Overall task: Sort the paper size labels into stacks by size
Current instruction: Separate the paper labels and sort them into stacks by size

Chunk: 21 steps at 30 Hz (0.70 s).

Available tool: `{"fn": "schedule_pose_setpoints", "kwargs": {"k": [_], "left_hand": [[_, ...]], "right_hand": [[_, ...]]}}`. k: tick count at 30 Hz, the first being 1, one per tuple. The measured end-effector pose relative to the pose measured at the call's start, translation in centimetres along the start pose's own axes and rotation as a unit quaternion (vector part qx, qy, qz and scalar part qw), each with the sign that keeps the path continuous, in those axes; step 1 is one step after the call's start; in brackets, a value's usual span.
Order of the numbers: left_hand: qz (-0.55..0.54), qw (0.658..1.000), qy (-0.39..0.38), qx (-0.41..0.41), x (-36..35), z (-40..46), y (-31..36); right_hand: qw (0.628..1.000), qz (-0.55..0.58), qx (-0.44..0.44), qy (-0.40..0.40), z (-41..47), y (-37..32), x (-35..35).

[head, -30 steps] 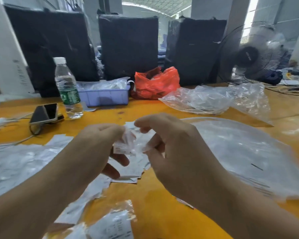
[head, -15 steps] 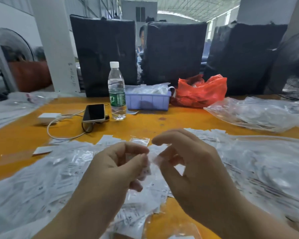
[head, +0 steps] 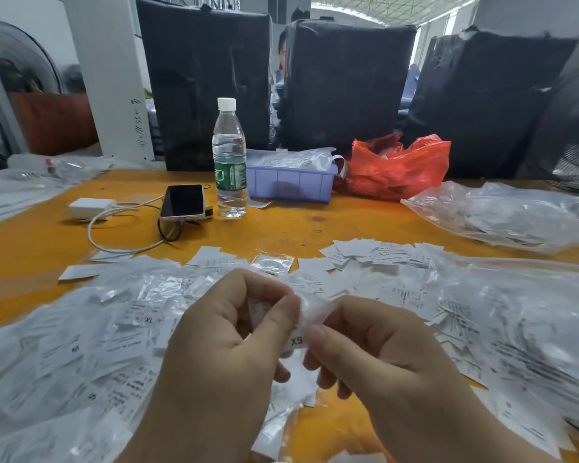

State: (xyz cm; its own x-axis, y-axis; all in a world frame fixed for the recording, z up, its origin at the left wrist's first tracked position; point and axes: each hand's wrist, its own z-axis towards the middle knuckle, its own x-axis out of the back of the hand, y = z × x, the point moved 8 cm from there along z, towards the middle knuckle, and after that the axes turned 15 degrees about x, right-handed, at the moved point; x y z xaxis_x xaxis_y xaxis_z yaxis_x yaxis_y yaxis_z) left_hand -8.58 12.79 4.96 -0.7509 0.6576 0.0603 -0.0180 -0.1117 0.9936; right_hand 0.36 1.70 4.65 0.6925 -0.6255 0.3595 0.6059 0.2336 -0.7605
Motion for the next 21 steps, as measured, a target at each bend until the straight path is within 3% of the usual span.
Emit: {"fn": "schedule_pose_setpoints", "kwargs": {"k": [7,21], "left_hand": [[0.016,0.998,-0.065,-0.009,-1.1,-0.2,-0.3],[-0.002,0.995,-0.096,-0.016,-0.9,-0.6,-0.5]], "right_hand": [[1.0,-0.001,-0.008,0.014,0.0,0.2,-0.1],[0.996,0.091,-0.015,-0.012,0.1,0.5,-1.0]]}}
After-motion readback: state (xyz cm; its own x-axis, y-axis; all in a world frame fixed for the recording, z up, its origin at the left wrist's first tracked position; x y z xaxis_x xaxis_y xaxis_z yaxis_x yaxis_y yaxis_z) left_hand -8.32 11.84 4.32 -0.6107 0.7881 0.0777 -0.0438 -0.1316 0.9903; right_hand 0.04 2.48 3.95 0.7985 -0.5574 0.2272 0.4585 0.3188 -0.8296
